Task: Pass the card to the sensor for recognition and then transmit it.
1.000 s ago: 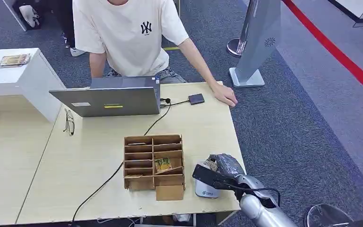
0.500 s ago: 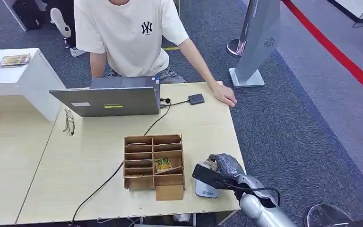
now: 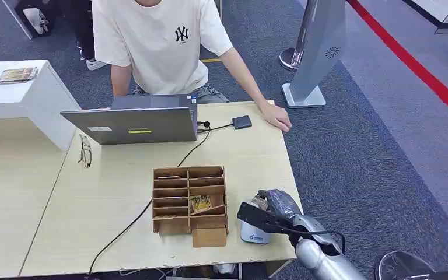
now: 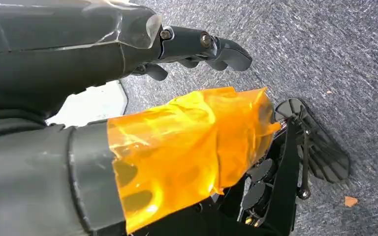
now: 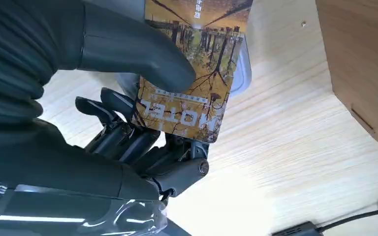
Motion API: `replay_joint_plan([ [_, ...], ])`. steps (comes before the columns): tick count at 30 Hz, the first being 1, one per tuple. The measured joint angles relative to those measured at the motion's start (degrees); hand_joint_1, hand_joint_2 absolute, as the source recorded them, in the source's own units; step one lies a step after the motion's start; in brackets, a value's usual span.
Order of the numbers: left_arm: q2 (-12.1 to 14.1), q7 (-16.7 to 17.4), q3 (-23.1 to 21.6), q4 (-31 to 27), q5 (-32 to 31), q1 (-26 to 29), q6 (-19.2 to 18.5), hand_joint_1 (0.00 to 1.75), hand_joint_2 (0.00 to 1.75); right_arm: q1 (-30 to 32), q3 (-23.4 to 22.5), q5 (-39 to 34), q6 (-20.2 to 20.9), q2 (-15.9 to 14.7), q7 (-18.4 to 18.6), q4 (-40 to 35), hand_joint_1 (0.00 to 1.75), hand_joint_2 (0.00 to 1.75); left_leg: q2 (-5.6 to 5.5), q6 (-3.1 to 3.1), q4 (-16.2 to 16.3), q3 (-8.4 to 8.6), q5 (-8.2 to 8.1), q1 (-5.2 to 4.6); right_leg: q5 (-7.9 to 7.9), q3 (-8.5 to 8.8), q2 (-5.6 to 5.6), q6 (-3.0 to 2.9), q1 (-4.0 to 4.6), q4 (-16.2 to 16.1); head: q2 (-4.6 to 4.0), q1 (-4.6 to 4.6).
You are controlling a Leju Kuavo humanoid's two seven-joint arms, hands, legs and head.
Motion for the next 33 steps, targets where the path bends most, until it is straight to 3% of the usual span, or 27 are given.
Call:
replay_joint_plan([
  [20, -0.04, 0.07, 0.0, -0.31, 0.04, 0.0, 0.0, 0.0, 0.0, -0.1, -0.02, -0.07, -0.04, 0.02, -0.02, 0.33, 1.75, 1.75, 0.01, 0.0, 0.0, 0.05, 0.0, 0.0, 0.02, 0.04, 0.02, 0.02, 0.0, 0.0, 0.0, -0.02],
  [33, -0.37, 0.11, 0.0, -0.46, 1.0, -0.02, 0.63, 0.0, 0.0, 1.56, -2.66, -2.36, -1.64, 0.02, -0.7, -1.98, 1.75, 1.75, 0.01, 0.0, 0.0, -0.03, 0.0, -0.01, 0.02, -0.05, 0.02, 0.04, -0.01, 0.0, 0.0, -0.02],
])
